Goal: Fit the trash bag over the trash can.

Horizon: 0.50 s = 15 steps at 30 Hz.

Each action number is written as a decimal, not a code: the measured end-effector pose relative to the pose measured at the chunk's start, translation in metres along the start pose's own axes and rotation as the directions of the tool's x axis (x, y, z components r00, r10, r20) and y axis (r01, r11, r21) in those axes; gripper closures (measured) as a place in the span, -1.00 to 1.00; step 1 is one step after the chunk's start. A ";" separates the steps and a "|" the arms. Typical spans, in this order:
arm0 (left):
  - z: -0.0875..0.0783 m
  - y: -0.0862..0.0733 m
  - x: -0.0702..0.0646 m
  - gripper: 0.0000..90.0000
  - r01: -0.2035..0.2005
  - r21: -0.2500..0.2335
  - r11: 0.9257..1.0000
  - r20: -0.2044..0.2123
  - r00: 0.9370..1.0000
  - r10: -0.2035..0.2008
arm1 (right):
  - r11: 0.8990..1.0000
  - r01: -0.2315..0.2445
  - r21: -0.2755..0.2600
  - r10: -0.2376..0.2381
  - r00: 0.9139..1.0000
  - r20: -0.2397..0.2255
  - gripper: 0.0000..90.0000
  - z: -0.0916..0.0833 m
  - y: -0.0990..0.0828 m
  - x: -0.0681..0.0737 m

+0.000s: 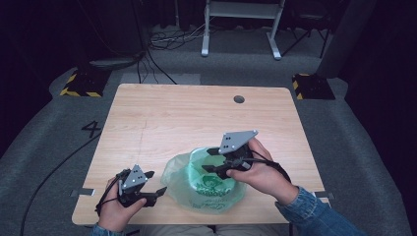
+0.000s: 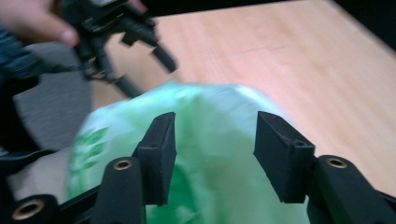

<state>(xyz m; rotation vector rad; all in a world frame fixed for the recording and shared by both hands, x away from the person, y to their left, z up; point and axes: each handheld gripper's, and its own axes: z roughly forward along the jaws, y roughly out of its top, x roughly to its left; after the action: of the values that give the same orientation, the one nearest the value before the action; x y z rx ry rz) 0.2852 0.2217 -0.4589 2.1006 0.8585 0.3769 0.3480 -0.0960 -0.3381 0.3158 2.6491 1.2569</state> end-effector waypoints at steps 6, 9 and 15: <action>0.000 0.000 0.000 -0.35 0.002 -0.001 1.000 0.000 1.000 -0.002 | 1.000 0.008 0.022 -0.009 0.997 0.074 -0.08 0.008 0.003 -0.013; 0.000 0.000 0.001 -0.35 -0.007 -0.002 1.000 -0.004 1.000 0.007 | 0.999 0.009 0.052 -0.014 0.994 0.110 -0.10 0.018 0.004 -0.018; 0.000 -0.001 0.002 -0.35 -0.008 0.000 1.000 -0.004 1.000 0.008 | 0.994 0.000 0.114 -0.017 0.989 0.145 -0.10 0.034 0.006 -0.024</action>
<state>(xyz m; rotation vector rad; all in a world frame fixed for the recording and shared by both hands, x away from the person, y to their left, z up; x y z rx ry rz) 0.2860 0.2233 -0.4592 2.1042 0.8529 0.3854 0.3810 -0.0738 -0.3532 0.3968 2.5984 1.0402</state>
